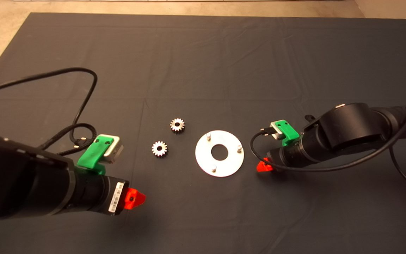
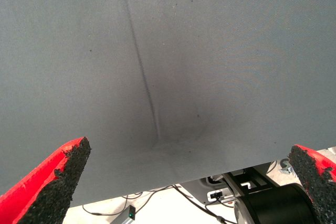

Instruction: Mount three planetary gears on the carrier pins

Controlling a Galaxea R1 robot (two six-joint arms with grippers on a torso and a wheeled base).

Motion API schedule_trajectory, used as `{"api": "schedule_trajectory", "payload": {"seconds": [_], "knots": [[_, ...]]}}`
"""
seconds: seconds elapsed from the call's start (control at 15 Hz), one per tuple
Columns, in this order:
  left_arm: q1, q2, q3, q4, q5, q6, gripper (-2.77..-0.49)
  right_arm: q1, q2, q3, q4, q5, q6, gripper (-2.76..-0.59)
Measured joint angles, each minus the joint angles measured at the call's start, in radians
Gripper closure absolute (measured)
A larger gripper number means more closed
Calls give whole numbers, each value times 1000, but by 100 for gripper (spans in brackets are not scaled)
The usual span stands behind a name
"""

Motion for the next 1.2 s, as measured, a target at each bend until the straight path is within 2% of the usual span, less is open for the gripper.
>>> {"api": "schedule_trajectory", "payload": {"seconds": [0.47,0.6,0.93,1.0,1.2], "knots": [[0,0,0,0,0,0,-275,-24,0,-12,-8,0,-7,-255],[0,-3,0,0,0,0,-275,-38,-1,-13,-9,0,-7,-238],[0,-6,0,0,0,0,-275,-40,-4,-15,-21,0,-7,-236],[0,-6,0,0,0,0,-275,-42,-7,-16,-23,0,-7,-226],[0,-6,0,0,0,0,-275,-44,-9,-17,-28,0,-9,-217]]}}
